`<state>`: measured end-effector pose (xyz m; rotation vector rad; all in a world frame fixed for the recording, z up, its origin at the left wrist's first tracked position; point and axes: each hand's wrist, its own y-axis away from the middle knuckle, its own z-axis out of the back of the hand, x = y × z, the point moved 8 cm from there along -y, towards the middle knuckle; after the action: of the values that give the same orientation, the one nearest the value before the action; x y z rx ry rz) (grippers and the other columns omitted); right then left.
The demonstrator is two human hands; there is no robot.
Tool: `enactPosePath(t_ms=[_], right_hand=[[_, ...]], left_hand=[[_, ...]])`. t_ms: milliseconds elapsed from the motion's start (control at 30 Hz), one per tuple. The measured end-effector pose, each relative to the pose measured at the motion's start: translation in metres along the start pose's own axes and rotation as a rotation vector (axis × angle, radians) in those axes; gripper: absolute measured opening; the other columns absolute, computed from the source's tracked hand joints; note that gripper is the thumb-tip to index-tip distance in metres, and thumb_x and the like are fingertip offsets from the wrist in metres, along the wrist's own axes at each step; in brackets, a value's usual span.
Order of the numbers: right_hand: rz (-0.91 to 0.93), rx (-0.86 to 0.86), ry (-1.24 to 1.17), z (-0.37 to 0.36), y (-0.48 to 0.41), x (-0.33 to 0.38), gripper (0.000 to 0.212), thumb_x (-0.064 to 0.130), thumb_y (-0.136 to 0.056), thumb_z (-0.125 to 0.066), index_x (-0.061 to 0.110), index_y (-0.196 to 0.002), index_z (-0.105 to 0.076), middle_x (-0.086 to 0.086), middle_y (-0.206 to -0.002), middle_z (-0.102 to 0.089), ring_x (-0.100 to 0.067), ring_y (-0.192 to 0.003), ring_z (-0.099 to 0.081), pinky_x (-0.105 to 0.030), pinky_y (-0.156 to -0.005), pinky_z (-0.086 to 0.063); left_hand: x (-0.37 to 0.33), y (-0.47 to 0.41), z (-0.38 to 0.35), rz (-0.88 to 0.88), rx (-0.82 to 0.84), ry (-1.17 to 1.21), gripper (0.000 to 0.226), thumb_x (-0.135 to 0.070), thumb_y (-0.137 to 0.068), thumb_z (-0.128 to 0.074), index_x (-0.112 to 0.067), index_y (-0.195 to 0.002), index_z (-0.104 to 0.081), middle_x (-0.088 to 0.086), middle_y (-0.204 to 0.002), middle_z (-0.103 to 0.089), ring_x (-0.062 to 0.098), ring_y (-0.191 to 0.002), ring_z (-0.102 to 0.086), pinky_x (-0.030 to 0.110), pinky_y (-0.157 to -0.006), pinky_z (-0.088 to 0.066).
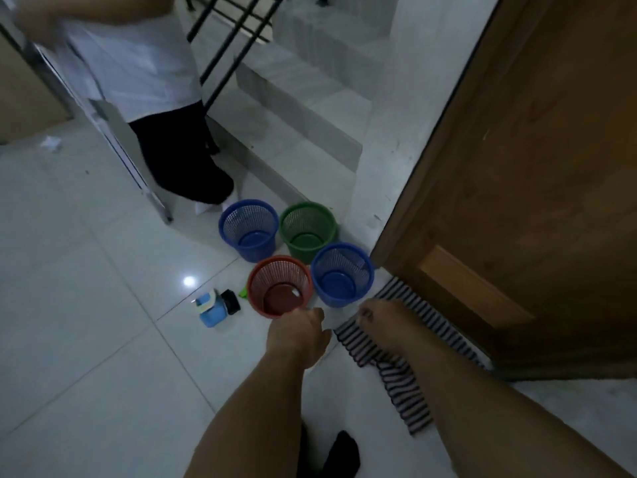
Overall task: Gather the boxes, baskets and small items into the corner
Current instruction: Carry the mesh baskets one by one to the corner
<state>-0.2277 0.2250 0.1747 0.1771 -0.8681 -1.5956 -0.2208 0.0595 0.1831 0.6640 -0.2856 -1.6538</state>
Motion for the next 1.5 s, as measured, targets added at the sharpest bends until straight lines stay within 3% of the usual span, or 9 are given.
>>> enactPosePath(t_ms=[200,400,567,700,867,1033,1267,1433,1500], right_hand=[[-0.013,-0.011,-0.049,0.022,-0.097,-0.004,0.027,0.026,-0.097,-0.049,0.028,-0.071,-0.045,0.004,-0.076,-0.052,-0.017,-0.079,-0.055,-0.031,-0.071,-0.051],[-0.100,-0.085,-0.189,0.013,-0.191,-0.047,0.035,0.019,-0.097,-0.054,0.025,-0.064,-0.044,0.006,-0.067,-0.051,-0.007,-0.060,-0.048,-0.019,-0.055,-0.040],[-0.196,-0.101,-0.226,-0.027,-0.294,-0.114,0.019,0.026,-0.098,-0.053,0.013,-0.090,-0.064,-0.002,-0.084,-0.066,-0.016,-0.074,-0.060,-0.030,-0.067,-0.054],[-0.234,-0.087,-0.184,-0.064,-0.367,-0.158,0.039,0.030,-0.100,-0.051,0.010,-0.134,-0.055,-0.008,-0.115,-0.065,-0.018,-0.093,-0.061,-0.025,-0.073,-0.050],[-0.221,-0.134,-0.052,-0.101,-0.431,-0.183,0.023,0.019,-0.099,-0.053,0.007,-0.116,-0.061,-0.016,-0.121,-0.059,-0.026,-0.092,-0.060,-0.034,-0.074,-0.056],[-0.223,-0.134,0.034,-0.128,-0.453,-0.193,0.054,0.021,-0.098,-0.057,0.008,-0.147,-0.038,-0.011,-0.164,0.000,-0.032,-0.123,-0.049,-0.034,-0.096,-0.047],[-0.195,-0.343,-0.037,-0.095,-0.443,-0.203,0.034,0.006,-0.097,-0.054,0.002,-0.130,-0.058,-0.012,-0.161,-0.020,-0.029,-0.124,-0.049,-0.022,-0.088,-0.039],[-0.172,-0.423,-0.005,-0.031,-0.388,-0.189,0.026,0.003,-0.097,-0.052,0.001,-0.120,-0.064,-0.016,-0.154,-0.035,-0.034,-0.133,-0.042,-0.035,-0.115,-0.030],[-0.189,-0.454,0.004,0.015,-0.355,-0.170,0.023,0.000,-0.094,-0.054,-0.002,-0.114,-0.066,-0.020,-0.148,-0.042,-0.036,-0.125,-0.048,-0.034,-0.108,-0.032]], left_hand=[[0.030,-0.095,0.006,0.127,0.027,0.043,0.046,-0.048,-0.096,-0.048,-0.019,-0.131,-0.052,0.010,-0.124,-0.061,0.028,-0.109,-0.061,0.038,-0.086,-0.052],[0.039,-0.202,-0.021,0.102,0.064,0.019,0.046,-0.050,-0.097,-0.044,-0.020,-0.132,-0.048,0.008,-0.124,-0.061,0.027,-0.110,-0.061,0.038,-0.088,-0.051],[0.044,-0.327,-0.066,0.054,0.048,-0.030,0.042,-0.044,-0.098,-0.043,-0.020,-0.132,-0.046,0.006,-0.122,-0.060,0.027,-0.107,-0.059,0.038,-0.084,-0.052],[0.045,-0.420,-0.111,0.036,0.010,-0.104,0.051,-0.040,-0.096,-0.049,-0.016,-0.140,-0.039,0.008,-0.136,-0.049,0.031,-0.112,-0.055,0.040,-0.080,-0.051],[0.050,-0.487,-0.169,0.019,0.088,-0.296,0.086,-0.040,-0.094,-0.057,-0.019,-0.157,-0.002,0.002,-0.164,0.005,0.036,-0.145,-0.015,0.056,-0.102,-0.037],[0.059,-0.515,-0.207,0.042,0.172,-0.201,0.095,-0.043,-0.090,-0.063,-0.024,-0.156,0.002,-0.004,-0.153,0.039,0.044,-0.145,-0.005,0.061,-0.105,-0.037],[0.036,-0.506,-0.186,-0.004,0.154,-0.083,0.071,-0.045,-0.095,-0.054,-0.022,-0.153,-0.020,0.000,-0.158,0.030,0.044,-0.133,-0.024,0.051,-0.098,-0.045],[0.005,-0.458,-0.124,-0.049,0.133,-0.104,0.069,-0.046,-0.096,-0.052,-0.021,-0.153,-0.022,0.002,-0.161,0.021,0.045,-0.131,-0.027,0.050,-0.101,-0.040],[-0.010,-0.429,-0.082,-0.056,0.116,-0.078,0.068,-0.047,-0.096,-0.051,-0.021,-0.152,-0.023,0.002,-0.161,0.020,0.045,-0.134,-0.026,0.050,-0.105,-0.038]])
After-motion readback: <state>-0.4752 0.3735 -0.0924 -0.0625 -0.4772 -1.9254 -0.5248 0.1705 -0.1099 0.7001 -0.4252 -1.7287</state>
